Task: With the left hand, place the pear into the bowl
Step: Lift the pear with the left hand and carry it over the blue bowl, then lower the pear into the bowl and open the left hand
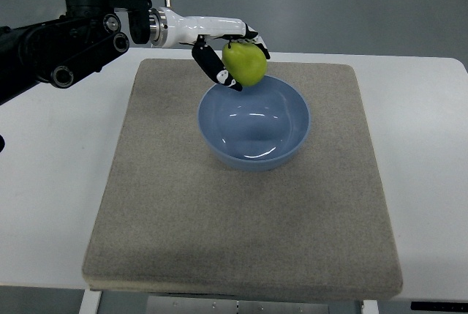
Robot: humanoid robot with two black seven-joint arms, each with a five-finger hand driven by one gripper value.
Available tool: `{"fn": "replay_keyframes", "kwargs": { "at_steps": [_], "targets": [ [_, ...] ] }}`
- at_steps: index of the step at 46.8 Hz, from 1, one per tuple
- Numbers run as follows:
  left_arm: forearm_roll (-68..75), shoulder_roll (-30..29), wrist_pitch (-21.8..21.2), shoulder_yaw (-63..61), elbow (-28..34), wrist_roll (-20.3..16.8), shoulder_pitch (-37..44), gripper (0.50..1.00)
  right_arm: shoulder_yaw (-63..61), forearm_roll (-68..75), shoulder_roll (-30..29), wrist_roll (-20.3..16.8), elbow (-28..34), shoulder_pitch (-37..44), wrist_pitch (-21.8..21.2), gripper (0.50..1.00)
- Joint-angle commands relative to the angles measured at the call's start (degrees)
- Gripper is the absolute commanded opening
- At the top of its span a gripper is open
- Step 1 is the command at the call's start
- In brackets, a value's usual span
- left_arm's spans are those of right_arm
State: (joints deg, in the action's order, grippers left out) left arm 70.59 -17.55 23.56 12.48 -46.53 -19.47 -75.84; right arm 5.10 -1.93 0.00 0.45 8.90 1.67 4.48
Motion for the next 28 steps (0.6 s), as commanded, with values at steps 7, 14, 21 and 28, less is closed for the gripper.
{"fn": "replay_keyframes", "kwargs": {
  "at_steps": [7, 14, 21, 28],
  "targets": [
    [0.3, 3.4, 0.1, -1.0, 0.0, 0.1, 0.8, 0.776, 0.0, 0.0, 0.0, 0.0, 0.0, 0.0, 0.1, 0.924],
    [0.5, 4.4, 0.1, -1.1, 0.0, 0.2, 1.8, 0.786, 0.0, 0.0, 0.0, 0.0, 0.1, 0.0, 0.0, 0.924],
    [0.7, 4.8, 0.1, -1.1, 0.0, 0.2, 3.6, 0.806, 0.0, 0.0, 0.0, 0.0, 0.1, 0.0, 0.0, 0.924],
    [0.9, 4.9, 0.2, -1.2, 0.0, 0.2, 4.8, 0.848, 0.0, 0.0, 0.0, 0.0, 0.1, 0.0, 0.0, 0.924]
  ]
}}
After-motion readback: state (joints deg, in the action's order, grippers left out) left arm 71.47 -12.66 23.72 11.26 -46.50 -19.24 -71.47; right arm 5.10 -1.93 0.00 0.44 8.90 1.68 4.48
